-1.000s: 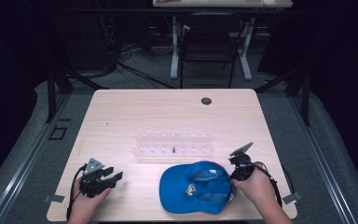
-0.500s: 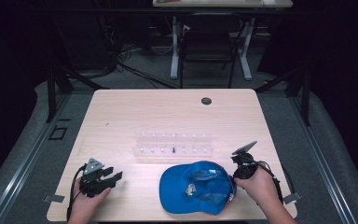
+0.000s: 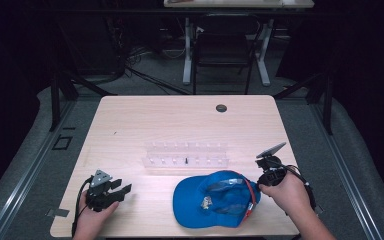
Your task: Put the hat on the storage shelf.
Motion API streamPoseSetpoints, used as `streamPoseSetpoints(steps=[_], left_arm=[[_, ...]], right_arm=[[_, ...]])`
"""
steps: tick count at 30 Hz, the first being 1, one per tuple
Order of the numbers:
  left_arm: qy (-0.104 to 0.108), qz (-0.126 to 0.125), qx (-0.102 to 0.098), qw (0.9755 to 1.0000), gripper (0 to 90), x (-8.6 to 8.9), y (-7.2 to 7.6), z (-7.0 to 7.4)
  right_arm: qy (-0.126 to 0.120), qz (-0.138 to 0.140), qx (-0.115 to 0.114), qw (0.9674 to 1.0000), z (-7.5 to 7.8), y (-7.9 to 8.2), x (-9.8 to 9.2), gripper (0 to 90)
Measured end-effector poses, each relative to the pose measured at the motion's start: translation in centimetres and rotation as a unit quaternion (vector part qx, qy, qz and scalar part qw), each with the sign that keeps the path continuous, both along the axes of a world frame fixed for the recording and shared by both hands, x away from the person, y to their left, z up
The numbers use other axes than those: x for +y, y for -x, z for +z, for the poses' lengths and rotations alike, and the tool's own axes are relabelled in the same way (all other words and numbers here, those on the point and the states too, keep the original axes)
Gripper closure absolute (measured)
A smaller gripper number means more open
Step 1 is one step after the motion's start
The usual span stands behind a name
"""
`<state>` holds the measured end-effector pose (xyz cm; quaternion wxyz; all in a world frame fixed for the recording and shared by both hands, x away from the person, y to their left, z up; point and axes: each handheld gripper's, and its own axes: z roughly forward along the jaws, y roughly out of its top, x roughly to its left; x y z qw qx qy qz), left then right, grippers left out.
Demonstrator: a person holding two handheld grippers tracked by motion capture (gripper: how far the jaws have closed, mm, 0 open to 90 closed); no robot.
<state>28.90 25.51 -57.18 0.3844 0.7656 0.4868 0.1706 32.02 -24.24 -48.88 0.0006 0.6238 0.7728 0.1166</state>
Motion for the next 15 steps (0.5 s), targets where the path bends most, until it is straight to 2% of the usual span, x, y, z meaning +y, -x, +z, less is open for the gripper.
streamPoseSetpoints(steps=[9,10,13,15], left_arm=[[-0.003,-0.001,0.004,1.0000,52.0,0.0,0.0,0.0],[-0.001,0.002,-0.001,1.0000,52.0,-0.1,0.0,0.0],[-0.002,0.001,0.000,1.0000,52.0,-0.1,0.0,0.0],[-0.002,0.001,0.000,1.0000,52.0,-0.1,0.0,-0.1]], right_arm=[[0.009,0.001,-0.008,0.9999,2.4,0.2,-0.5,90.0],[0.012,0.003,-0.008,0.9999,2.9,0.2,-0.6,90.0],[0.007,-0.001,-0.015,0.9999,3.6,0.2,-0.7,90.0],[0.010,0.004,-0.009,0.9999,4.2,0.1,-0.8,90.0]])
